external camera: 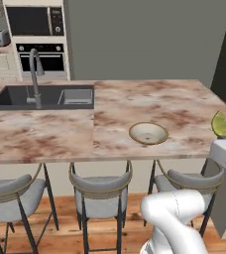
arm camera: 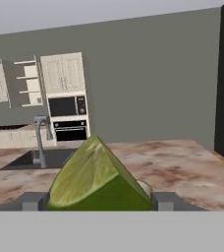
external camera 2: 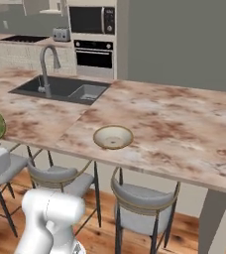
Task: There is a bowl on the dining counter. Grab a lemon wedge from the fridge and place it in the bowl. Then get the liquor bottle and glass cup from the cabinet and place them next to the bowl.
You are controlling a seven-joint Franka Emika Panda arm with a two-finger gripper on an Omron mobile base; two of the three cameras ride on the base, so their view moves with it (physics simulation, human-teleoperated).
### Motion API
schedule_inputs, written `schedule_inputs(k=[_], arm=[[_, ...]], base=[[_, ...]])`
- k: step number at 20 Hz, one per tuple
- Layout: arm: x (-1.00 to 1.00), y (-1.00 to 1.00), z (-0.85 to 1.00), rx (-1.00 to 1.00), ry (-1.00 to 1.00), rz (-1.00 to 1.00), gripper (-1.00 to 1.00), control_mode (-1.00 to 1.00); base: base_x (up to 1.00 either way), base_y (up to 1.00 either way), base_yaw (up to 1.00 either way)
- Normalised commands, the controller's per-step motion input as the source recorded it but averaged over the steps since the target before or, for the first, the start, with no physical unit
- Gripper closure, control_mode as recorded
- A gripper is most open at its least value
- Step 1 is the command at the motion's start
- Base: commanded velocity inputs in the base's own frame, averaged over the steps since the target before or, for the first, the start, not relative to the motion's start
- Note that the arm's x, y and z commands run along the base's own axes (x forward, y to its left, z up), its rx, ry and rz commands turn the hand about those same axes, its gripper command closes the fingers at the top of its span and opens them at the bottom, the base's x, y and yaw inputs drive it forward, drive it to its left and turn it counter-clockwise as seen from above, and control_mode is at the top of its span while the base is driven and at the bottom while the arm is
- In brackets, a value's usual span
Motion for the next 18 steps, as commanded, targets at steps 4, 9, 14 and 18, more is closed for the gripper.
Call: schedule_inputs(k=[4,9,14,18], arm=[[0.00,0.00,0.00,0.00,0.00,0.00,1.00,1.00],[0.00,0.00,0.00,0.00,0.00,0.00,1.00,1.00],[0.00,0.00,0.00,0.00,0.00,0.00,1.00,1.00],[0.00,0.00,0.00,0.00,0.00,0.00,1.00,1.00]], base=[[0.58,-0.46,-0.14],[0.69,-0.04,-0.04],[0.69,0.18,-0.17],[0.85,0.12,-0.29]])
